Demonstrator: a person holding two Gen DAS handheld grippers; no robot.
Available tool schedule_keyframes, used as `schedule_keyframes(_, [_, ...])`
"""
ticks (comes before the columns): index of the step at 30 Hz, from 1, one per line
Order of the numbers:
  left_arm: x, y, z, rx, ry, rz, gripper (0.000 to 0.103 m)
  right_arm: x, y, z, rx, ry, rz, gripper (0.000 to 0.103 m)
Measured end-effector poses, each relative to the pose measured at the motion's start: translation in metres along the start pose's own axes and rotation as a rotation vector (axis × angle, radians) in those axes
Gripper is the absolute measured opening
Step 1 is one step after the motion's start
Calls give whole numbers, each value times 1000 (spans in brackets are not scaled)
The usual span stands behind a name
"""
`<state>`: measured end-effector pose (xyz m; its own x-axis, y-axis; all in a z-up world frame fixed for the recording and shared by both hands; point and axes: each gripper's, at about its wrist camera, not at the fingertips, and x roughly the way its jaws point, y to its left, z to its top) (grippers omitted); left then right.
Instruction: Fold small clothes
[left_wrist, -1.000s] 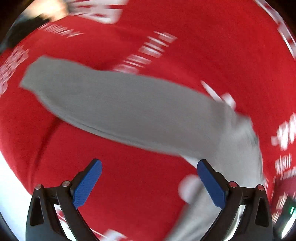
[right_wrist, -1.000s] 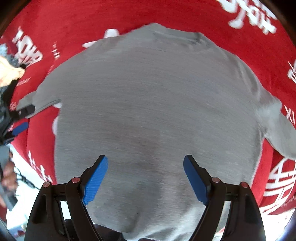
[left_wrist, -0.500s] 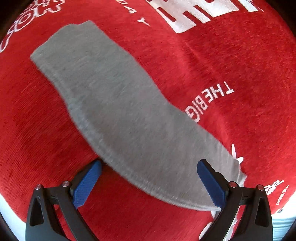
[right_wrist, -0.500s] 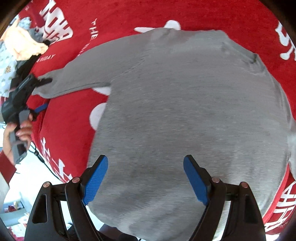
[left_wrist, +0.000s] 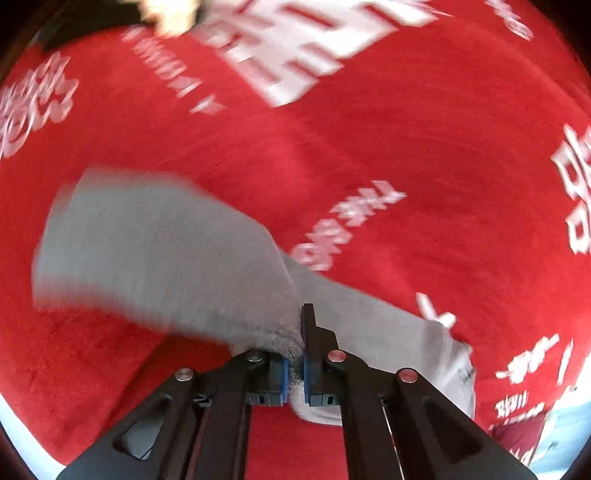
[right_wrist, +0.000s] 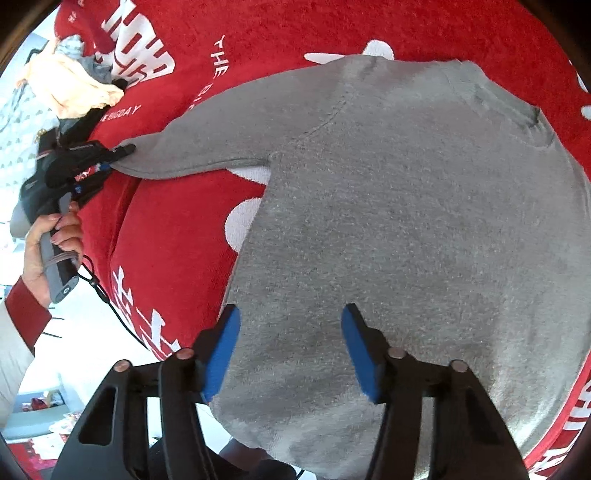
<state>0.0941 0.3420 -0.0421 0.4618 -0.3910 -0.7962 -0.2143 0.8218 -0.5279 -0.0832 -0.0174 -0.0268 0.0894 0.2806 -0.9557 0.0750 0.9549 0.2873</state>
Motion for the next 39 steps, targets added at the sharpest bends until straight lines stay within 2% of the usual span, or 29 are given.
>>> schedule_keyframes(5, [-10,-96,-17,207,-3,-98,6,-9,-16,-2,31,-24,2,60])
schedule_keyframes(9, [8,-184,-56,368,58,-189,6,-24,-38,-4,76,-59,-1,60])
schedule_keyframes(12, [35,-243,-97,483,122,-214,6,-34,-65,-8,128,-80,-15,60])
schedule_keyframes(15, [64,-281,-140,584,185,-199,6,-45,-102,-19,198,-99,-33,60])
schedule_keyframes(18, [106,-307,-191,679,264,-108,6,-53,-144,-32,280,-103,-46,60])
schedule_keyframes(21, [130,-304,-221,720,317,21,6,-58,-178,-47,345,-99,-64,60])
schedule_keyframes(22, [133,-302,-225,723,328,43,6,-59,-187,-51,360,-98,-69,60])
schedule_keyframes(25, [121,-293,-225,719,331,59,6,-62,-209,-59,394,-93,-86,60])
schedule_keyframes(27, [98,-286,-218,724,329,60,8,-61,-215,-60,408,-91,-100,60])
schedule_keyframes(29, [76,-277,-208,730,310,75,32,-63,-212,-54,387,-99,-121,61])
schedule_keyframes(30, [66,-275,-203,736,289,94,52,-65,-207,-49,362,-108,-132,63])
schedule_keyframes(31, [54,-268,-195,747,246,121,58,-68,-202,-42,326,-122,-145,65])
schedule_keyframes(34, [35,-244,-171,736,203,187,58,-74,-162,-13,126,-187,-194,69])
schedule_keyframes(39, [46,-180,-142,660,245,315,58,-58,-81,33,-244,-254,-266,71])
